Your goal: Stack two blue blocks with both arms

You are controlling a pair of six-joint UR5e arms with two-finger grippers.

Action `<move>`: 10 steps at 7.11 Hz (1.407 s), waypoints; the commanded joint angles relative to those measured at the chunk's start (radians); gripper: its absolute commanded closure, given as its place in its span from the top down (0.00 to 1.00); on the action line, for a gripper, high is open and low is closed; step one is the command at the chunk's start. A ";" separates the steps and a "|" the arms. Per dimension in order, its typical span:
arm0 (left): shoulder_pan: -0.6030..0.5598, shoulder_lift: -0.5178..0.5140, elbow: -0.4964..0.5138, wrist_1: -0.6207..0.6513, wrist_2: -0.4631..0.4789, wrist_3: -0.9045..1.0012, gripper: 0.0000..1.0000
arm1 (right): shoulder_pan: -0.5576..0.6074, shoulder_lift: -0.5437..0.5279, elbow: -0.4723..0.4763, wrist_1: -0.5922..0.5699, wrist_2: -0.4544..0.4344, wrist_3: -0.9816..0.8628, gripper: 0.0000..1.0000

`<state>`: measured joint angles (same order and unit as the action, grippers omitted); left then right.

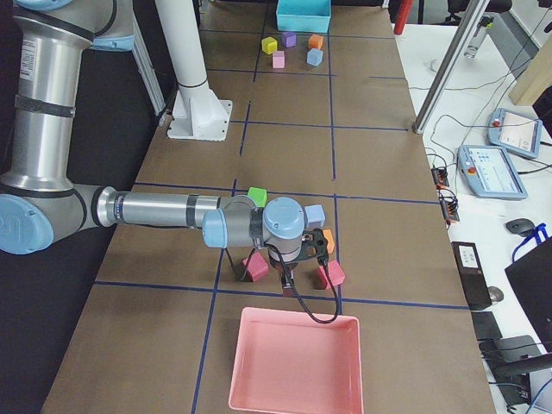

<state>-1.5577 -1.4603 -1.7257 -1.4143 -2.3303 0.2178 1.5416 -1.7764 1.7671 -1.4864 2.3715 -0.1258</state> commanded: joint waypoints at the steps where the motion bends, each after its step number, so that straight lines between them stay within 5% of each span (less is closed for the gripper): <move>1: 0.001 0.001 -0.002 0.000 -0.003 0.002 1.00 | 0.000 0.000 0.000 0.000 0.000 -0.002 1.00; 4: 0.005 -0.006 -0.006 0.000 0.002 -0.008 1.00 | -0.056 0.053 0.005 0.050 -0.005 0.067 1.00; 8: 0.004 -0.009 -0.008 0.001 -0.009 -0.011 1.00 | -0.329 0.257 0.000 0.133 -0.029 0.510 1.00; 10: 0.004 -0.009 -0.006 0.001 -0.009 -0.011 1.00 | -0.470 0.291 -0.011 0.226 -0.165 0.700 1.00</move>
<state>-1.5537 -1.4697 -1.7329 -1.4130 -2.3390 0.2071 1.1598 -1.5100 1.7655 -1.3215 2.2820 0.4577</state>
